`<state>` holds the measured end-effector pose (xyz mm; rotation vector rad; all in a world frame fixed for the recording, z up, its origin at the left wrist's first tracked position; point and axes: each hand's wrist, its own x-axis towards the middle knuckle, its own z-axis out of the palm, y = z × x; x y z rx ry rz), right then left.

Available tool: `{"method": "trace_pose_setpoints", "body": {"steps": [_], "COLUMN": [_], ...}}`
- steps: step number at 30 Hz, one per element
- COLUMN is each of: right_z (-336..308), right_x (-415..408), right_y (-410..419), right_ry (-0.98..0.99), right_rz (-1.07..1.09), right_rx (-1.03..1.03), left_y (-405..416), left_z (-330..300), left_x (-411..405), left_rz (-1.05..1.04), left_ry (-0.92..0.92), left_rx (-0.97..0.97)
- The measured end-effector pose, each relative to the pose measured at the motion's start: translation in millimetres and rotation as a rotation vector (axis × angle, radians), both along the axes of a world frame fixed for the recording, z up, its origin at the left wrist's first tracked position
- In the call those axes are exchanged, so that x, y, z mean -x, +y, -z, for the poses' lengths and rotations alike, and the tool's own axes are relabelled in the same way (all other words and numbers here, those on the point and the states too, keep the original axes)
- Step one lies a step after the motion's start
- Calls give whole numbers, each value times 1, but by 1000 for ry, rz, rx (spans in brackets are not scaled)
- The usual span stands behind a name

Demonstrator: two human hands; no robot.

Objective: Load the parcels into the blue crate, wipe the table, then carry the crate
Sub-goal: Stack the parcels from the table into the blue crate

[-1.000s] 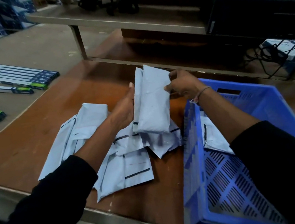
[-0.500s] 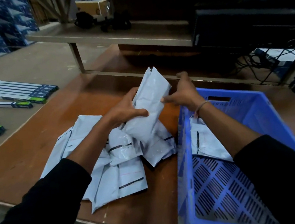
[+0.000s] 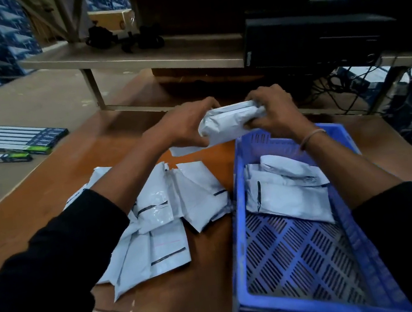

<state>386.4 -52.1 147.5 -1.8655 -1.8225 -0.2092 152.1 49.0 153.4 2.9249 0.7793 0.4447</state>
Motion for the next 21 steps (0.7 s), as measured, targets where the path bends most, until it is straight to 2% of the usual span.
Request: {"method": "trace_pose_setpoints", "body": {"steps": [3, 5, 10, 14, 16, 19, 21], "right_z": [-9, -12, 3, 35, 53, 72, 87], "right_x": [-29, -51, -104, -125, -130, -119, -107], "right_y": [-20, -37, -83, -110, -113, -112, -104], "right_ry": [34, 71, 214, 558, 506, 247, 248], "right_rz": [-6, 23, 172, 310, 414, 558, 626], "right_rx": [-36, -7, 252, 317, 324, 420, 521], "left_y": [-7, -11, -27, -37, -41, -47, -51], "left_z": [-4, -5, 2, 28, 44, 67, 82], "left_x": [-16, -29, -67, -99, -115, -141, -158], "left_rz": [8, 37, 88, 16, -71, -187, -227], "left_ry": [0, -18, -181, -151, -138, 1, 119], "left_rx": [-89, -54, 272, 479, 548, 505, 462]}}
